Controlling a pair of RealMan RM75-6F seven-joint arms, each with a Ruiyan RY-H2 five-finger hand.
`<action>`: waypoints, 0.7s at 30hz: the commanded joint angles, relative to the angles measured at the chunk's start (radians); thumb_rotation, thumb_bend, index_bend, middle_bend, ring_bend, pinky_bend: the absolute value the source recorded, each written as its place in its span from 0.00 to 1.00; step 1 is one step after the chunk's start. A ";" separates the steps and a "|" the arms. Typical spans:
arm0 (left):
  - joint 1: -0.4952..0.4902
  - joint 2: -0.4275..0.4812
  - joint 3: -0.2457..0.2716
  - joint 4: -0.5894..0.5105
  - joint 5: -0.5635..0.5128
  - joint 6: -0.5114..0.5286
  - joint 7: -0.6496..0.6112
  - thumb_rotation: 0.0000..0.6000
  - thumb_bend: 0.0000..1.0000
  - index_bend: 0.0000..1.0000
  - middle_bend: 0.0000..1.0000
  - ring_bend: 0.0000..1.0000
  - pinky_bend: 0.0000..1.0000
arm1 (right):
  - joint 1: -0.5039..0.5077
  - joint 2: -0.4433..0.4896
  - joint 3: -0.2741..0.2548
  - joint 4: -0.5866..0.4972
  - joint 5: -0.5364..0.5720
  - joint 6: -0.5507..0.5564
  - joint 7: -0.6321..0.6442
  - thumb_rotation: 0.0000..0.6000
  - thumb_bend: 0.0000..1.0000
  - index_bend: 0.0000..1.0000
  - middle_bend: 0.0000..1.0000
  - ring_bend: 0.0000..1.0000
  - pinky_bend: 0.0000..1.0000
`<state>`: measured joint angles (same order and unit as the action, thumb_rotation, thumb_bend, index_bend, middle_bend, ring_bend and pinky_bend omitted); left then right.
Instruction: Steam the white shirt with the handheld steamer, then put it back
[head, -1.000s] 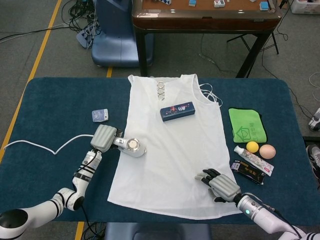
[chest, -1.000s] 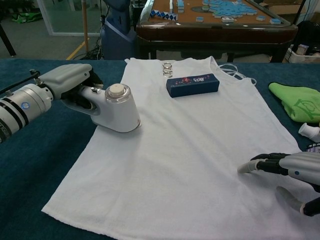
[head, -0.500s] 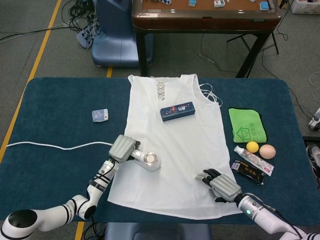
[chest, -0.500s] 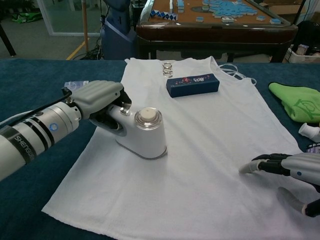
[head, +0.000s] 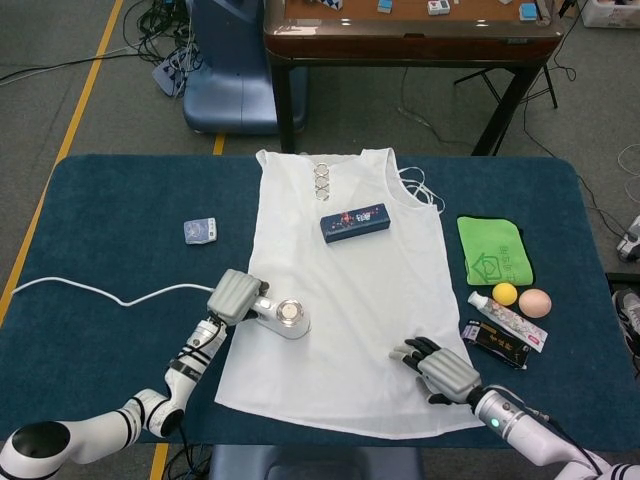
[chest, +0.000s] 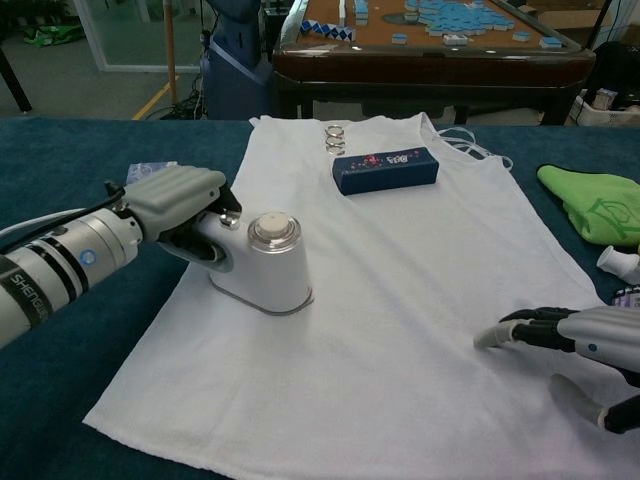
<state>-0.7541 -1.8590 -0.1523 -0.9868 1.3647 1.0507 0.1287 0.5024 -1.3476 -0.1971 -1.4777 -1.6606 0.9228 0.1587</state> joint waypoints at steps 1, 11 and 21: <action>0.006 0.010 0.000 -0.001 0.001 0.003 -0.011 1.00 0.20 0.83 0.86 0.74 0.78 | 0.003 -0.003 0.001 0.001 0.000 -0.003 0.001 1.00 0.74 0.09 0.13 0.01 0.04; 0.032 0.049 0.019 0.018 0.024 0.021 -0.055 1.00 0.20 0.83 0.86 0.74 0.78 | 0.008 -0.004 0.001 -0.004 0.006 -0.013 -0.011 1.00 0.74 0.09 0.13 0.01 0.04; 0.064 0.100 0.028 0.010 0.027 0.037 -0.068 1.00 0.20 0.83 0.86 0.74 0.78 | 0.004 0.003 0.002 -0.018 0.011 -0.005 -0.027 1.00 0.74 0.09 0.13 0.01 0.04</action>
<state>-0.6939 -1.7631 -0.1251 -0.9749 1.3934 1.0861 0.0617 0.5067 -1.3451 -0.1947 -1.4952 -1.6492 0.9173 0.1321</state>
